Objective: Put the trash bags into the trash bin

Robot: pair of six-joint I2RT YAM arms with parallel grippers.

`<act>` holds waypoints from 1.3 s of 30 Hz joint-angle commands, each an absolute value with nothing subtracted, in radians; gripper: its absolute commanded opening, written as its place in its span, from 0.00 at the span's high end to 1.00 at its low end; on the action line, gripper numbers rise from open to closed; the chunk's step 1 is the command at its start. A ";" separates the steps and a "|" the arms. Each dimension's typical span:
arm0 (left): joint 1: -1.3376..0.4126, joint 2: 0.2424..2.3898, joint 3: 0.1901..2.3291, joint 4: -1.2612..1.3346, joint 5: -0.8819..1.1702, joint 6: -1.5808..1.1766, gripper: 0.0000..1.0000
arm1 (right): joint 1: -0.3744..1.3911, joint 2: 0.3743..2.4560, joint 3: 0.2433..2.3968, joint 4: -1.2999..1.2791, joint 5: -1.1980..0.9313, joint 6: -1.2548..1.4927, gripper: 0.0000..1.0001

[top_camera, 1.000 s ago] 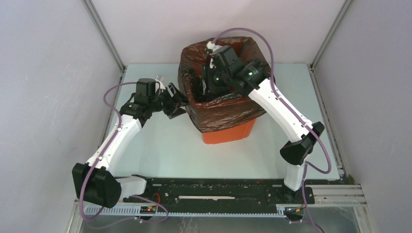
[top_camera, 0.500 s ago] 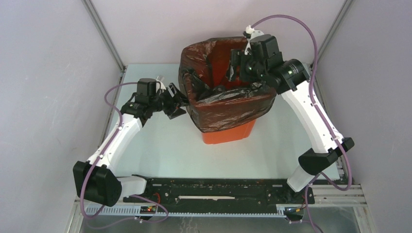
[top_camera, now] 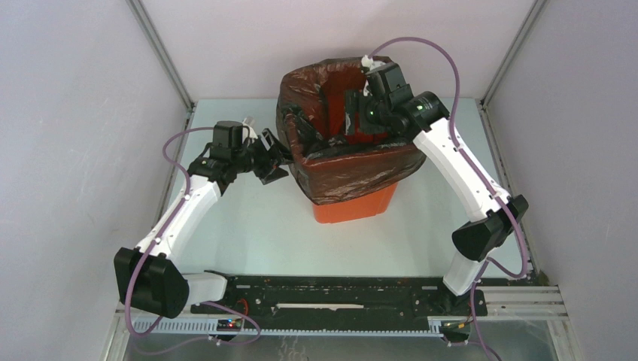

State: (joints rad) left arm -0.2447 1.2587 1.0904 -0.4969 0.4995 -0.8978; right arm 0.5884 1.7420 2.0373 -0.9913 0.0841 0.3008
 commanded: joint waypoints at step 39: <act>-0.252 1.272 1.198 -0.500 0.517 -0.867 0.27 | 0.543 1.814 1.947 -0.715 0.173 0.198 0.15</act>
State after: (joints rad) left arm -0.2447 1.2617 1.1419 -0.5339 0.4995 -0.8879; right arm 0.5488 1.8389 1.9800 -0.8021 0.1284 0.2703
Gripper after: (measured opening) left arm 0.724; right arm 0.857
